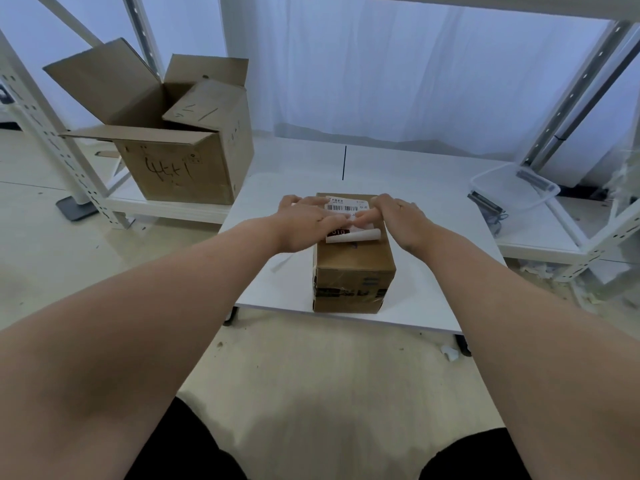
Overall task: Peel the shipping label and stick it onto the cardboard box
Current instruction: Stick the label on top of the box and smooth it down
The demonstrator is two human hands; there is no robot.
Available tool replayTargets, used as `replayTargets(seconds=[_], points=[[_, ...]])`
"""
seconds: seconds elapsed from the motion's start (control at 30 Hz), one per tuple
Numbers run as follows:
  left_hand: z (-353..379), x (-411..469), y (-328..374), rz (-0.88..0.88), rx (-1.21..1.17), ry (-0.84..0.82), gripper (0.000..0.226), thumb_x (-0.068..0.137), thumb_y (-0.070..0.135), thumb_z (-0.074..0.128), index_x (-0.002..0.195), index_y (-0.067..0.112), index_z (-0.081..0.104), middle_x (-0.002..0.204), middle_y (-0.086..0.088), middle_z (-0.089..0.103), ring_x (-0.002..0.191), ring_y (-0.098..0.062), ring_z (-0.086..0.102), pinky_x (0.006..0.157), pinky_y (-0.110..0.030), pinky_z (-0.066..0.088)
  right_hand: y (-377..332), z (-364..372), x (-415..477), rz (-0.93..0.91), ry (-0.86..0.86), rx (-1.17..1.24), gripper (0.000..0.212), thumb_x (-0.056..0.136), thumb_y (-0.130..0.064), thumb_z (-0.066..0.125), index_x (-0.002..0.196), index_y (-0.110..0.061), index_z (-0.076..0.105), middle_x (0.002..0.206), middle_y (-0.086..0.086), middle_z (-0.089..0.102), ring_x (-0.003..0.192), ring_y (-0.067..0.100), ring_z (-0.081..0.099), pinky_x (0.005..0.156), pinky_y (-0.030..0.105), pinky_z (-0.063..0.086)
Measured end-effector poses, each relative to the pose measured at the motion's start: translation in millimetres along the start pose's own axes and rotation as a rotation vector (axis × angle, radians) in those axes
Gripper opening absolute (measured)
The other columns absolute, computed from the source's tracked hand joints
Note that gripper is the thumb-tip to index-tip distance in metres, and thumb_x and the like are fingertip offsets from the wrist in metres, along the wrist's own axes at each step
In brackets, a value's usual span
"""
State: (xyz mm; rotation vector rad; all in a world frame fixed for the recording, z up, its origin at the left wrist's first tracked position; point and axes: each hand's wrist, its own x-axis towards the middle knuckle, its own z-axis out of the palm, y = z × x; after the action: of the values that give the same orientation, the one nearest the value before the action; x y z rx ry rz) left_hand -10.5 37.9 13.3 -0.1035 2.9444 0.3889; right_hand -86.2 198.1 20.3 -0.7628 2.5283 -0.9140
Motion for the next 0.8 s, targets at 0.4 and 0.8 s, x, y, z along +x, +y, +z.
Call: replayTargets(seconds=[0.4, 0.8], points=[[5, 5, -8, -0.067, -0.011, -0.018, 0.051, 0.099, 0.048, 0.006, 0.146, 0.041, 0.026, 0.155, 0.018, 0.023, 0.145, -0.013, 0.008, 0.114, -0.042, -0.003, 6, 5, 10, 0.015, 0.009, -0.054, 0.059, 0.1, -0.035, 0.01, 0.109, -0.029, 0.069, 0.145, 0.002, 0.045, 0.124, 0.017, 0.035, 0.119, 0.046, -0.002], [3, 8, -17, -0.072, 0.014, 0.016, 0.049, 0.1, 0.042, 0.007, 0.142, 0.046, 0.031, 0.154, 0.022, 0.023, 0.145, -0.012, 0.009, 0.114, -0.044, -0.004, 16, 9, 19, 0.043, -0.068, -0.062, 0.061, 0.095, -0.05, 0.007, 0.12, -0.041, 0.062, 0.154, -0.001, 0.033, 0.144, 0.022, 0.019, 0.113, 0.052, -0.015]])
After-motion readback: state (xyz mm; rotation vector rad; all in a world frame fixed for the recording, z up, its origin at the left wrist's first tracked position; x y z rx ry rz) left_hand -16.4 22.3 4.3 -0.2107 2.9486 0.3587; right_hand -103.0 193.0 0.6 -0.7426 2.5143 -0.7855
